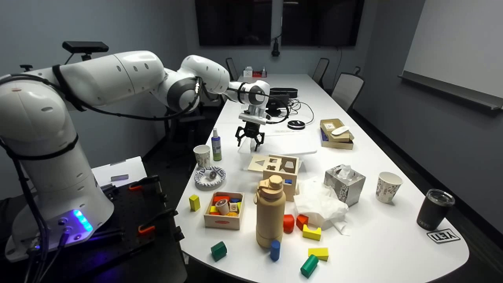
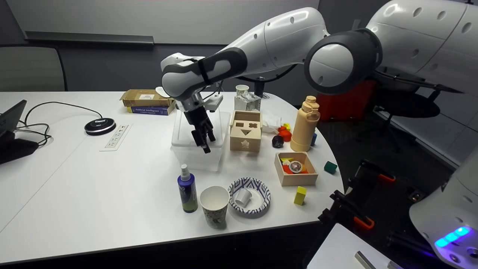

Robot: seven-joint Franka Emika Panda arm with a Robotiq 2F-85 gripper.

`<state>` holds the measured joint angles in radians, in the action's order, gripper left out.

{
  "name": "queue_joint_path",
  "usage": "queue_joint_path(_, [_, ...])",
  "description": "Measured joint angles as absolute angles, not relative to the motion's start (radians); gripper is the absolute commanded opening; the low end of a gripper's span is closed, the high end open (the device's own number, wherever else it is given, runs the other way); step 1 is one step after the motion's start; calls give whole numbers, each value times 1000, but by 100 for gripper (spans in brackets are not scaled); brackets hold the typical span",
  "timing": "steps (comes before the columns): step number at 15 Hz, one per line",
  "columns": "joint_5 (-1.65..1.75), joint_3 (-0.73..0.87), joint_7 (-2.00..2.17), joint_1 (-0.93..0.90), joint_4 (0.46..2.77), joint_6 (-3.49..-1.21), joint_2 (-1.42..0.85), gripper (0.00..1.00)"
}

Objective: Slide the lid of the bowl to the left

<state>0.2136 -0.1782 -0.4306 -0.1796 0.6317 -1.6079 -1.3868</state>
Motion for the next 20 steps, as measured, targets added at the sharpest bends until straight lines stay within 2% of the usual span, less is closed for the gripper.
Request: queue_joint_path(20, [211,-262,-431,-185,630,-1532,-1393,100])
